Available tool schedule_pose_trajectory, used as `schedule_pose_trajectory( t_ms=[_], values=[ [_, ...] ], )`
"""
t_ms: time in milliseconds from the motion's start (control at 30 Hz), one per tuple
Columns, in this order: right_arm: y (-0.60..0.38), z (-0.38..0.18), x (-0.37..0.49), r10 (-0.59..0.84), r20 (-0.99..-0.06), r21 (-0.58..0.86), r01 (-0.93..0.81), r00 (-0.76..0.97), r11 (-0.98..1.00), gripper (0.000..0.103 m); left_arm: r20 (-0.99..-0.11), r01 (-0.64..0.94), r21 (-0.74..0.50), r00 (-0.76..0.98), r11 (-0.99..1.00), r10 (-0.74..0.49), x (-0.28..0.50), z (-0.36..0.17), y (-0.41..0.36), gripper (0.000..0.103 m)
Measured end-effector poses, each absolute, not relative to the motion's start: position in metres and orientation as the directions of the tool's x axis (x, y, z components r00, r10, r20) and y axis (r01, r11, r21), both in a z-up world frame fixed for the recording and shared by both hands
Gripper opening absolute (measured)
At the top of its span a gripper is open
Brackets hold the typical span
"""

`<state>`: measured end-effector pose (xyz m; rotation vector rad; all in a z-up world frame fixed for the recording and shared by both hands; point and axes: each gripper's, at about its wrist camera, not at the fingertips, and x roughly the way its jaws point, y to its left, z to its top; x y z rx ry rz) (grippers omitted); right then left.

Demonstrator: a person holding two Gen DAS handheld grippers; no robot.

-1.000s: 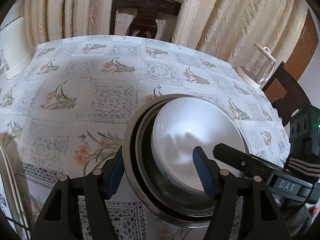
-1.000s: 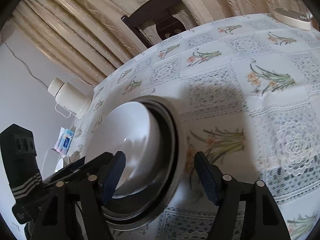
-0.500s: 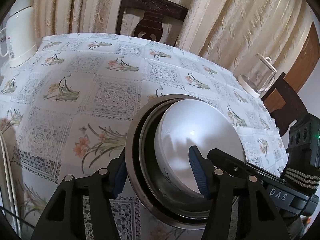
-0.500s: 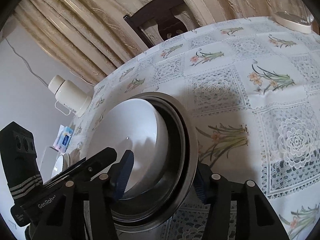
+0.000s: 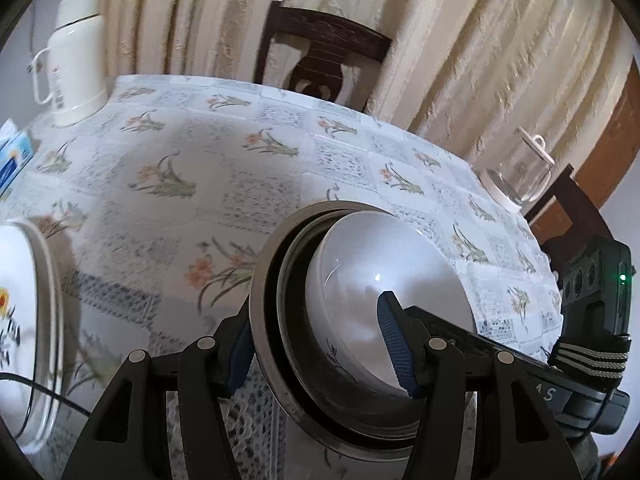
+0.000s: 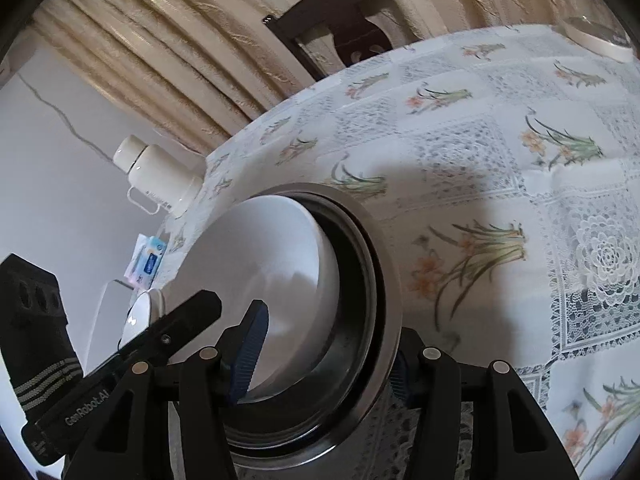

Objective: Organize plates and bowls

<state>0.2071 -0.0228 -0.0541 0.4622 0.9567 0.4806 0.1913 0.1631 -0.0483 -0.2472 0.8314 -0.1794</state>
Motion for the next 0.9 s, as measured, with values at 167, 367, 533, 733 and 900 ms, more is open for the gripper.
schedule_pose_trajectory(
  t_ms=[167,367,533,733,900],
  values=[
    [-0.009,-0.045,0.2,0.601,-0.645,0.568,-0.23,0.472,0.79,0.058,-0.686,0.013,-0.307,0.69,0.952,-0.231,0.17,-0.038,0.179,0.059],
    [0.017,-0.036,0.191,0.649,-0.627,0.579,-0.3,0.432,0.758,0.058,-0.659,-0.052,-0.322,0.729,0.945,-0.185,0.141,-0.024,0.205,0.059],
    [0.054,-0.024,0.184,0.679,-0.619,0.562,-0.382,0.394,0.734,0.058,-0.643,-0.12,-0.326,0.756,0.938,-0.126,0.115,-0.016,0.234,0.059],
    [0.101,-0.019,0.176,0.713,-0.619,0.558,-0.456,0.328,0.694,0.058,-0.616,-0.211,-0.34,0.786,0.916,-0.047,0.087,-0.007,0.279,0.059],
    [0.138,-0.014,0.172,0.733,-0.62,0.556,-0.502,0.281,0.663,0.058,-0.599,-0.272,-0.349,0.8,0.897,0.009,0.068,-0.001,0.316,0.059]
  ],
)
